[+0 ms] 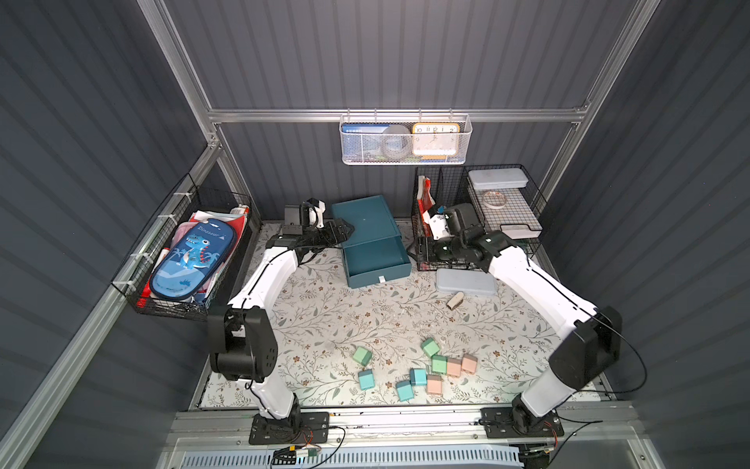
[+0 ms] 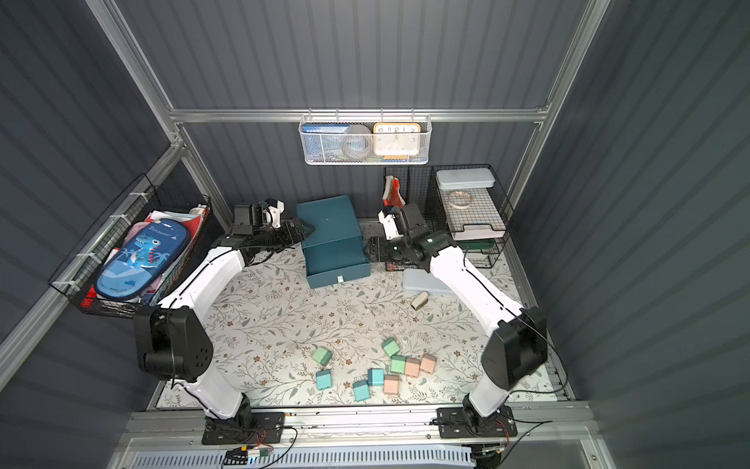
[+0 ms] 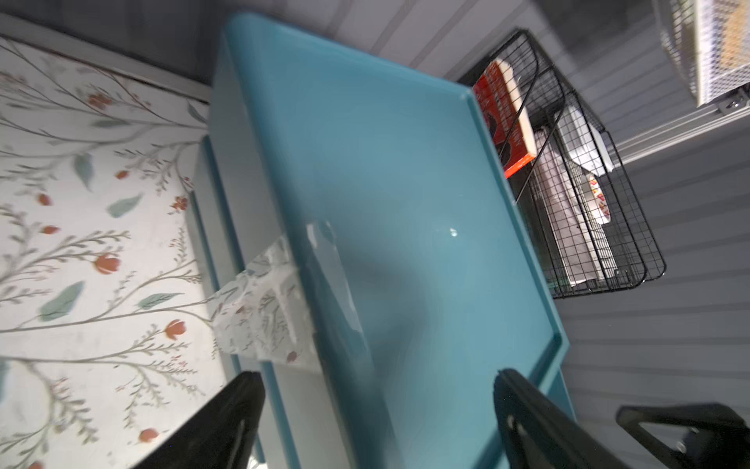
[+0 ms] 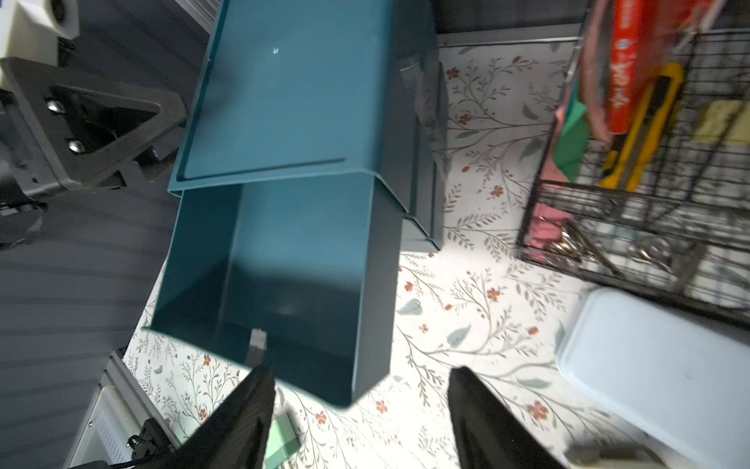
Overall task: Place the plugs into the drawer by color
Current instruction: Pick up the plug from the center of the board.
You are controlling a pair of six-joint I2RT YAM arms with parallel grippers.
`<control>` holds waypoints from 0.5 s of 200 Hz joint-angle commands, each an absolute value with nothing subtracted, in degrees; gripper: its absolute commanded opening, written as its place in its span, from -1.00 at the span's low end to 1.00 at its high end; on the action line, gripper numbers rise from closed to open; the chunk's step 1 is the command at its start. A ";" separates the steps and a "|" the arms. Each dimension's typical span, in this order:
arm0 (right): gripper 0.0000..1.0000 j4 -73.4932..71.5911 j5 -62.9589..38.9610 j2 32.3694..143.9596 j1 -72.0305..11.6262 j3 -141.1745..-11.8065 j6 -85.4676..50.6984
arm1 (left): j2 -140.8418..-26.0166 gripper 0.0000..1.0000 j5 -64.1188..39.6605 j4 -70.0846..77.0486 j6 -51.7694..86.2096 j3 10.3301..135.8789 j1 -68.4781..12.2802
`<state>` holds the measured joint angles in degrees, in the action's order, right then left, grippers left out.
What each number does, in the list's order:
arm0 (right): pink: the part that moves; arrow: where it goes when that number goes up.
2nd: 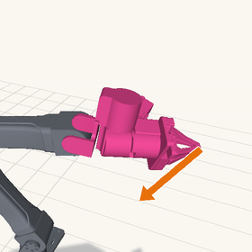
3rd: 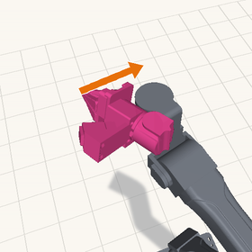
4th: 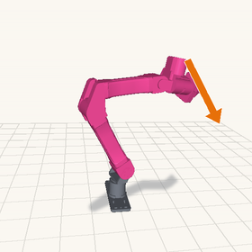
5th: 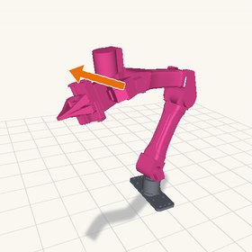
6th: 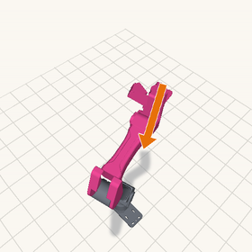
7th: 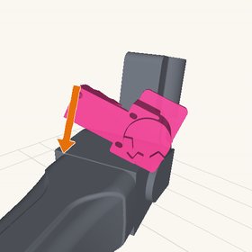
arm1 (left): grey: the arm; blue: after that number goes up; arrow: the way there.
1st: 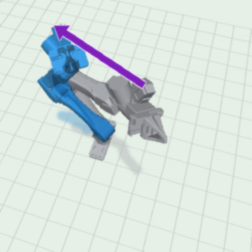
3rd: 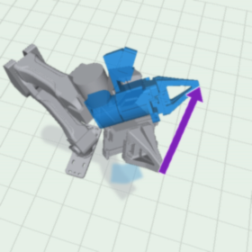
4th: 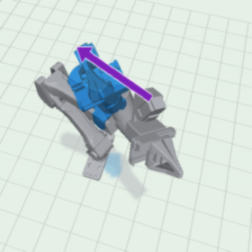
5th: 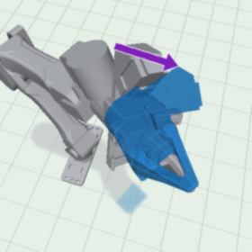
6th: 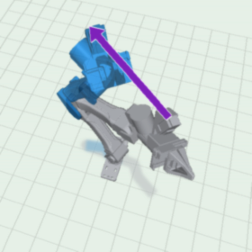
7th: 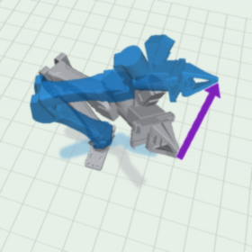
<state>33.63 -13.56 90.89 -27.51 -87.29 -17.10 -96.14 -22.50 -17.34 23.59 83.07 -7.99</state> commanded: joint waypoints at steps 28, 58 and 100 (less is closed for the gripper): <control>0.36 41.49 3.07 74.26 -32.63 -69.65 -18.87 | -91.05 0.88 -19.74 -17.14 20.72 78.06 -8.20; 0.35 39.13 8.94 70.40 -39.93 -56.43 -23.72 | -91.32 0.88 -21.29 -16.44 20.22 77.19 -8.22; 0.35 36.55 7.64 75.42 -46.25 -50.57 -27.16 | -91.08 0.88 -22.46 -16.01 19.43 76.41 -8.22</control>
<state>38.37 5.67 73.21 -43.51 -52.23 -23.99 -91.33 -21.04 -16.67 21.39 77.30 -7.99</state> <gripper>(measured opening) 0.676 0.939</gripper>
